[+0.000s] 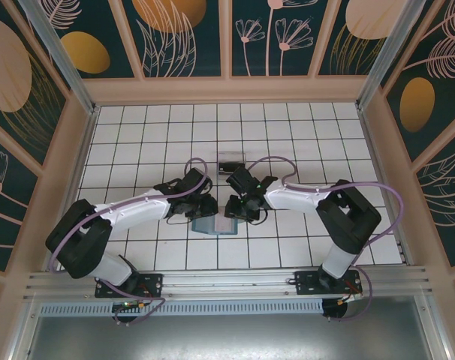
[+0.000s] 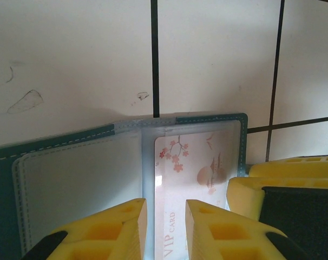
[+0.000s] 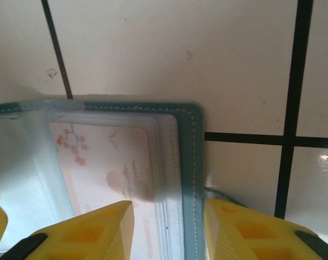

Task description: Take the credit cards out of the card holder

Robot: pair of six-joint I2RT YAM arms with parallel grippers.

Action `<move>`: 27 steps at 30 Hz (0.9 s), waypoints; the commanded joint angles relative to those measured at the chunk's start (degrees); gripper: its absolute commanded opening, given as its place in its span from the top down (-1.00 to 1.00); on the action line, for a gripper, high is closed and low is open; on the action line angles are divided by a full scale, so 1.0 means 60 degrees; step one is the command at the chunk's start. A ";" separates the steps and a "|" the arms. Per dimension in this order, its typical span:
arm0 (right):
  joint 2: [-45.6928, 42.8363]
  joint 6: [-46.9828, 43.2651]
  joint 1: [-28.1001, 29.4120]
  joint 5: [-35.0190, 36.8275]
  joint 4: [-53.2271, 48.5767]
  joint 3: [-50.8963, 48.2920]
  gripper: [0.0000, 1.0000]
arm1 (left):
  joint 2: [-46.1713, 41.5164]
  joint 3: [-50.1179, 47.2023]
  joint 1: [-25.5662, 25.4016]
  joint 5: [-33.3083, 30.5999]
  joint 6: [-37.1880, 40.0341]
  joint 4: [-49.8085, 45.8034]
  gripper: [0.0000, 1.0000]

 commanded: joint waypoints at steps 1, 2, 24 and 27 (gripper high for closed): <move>0.0222 0.0056 0.0114 0.0286 -0.0098 0.0000 0.22 | 0.0170 -0.0093 0.0047 0.0036 0.0112 0.0178 0.46; 0.0238 0.0035 0.0118 0.0289 -0.0116 0.0002 0.23 | 0.0188 -0.0113 0.0044 0.0044 0.0115 0.0191 0.46; 0.0488 -0.0068 0.0159 0.0287 -0.0143 -0.0117 0.53 | 0.0828 -0.0188 0.0045 0.0439 0.0225 0.0441 0.47; 0.0487 -0.0061 0.0163 0.0274 -0.0161 -0.0101 0.54 | 0.0944 -0.0209 0.0048 0.0470 0.0267 0.0441 0.48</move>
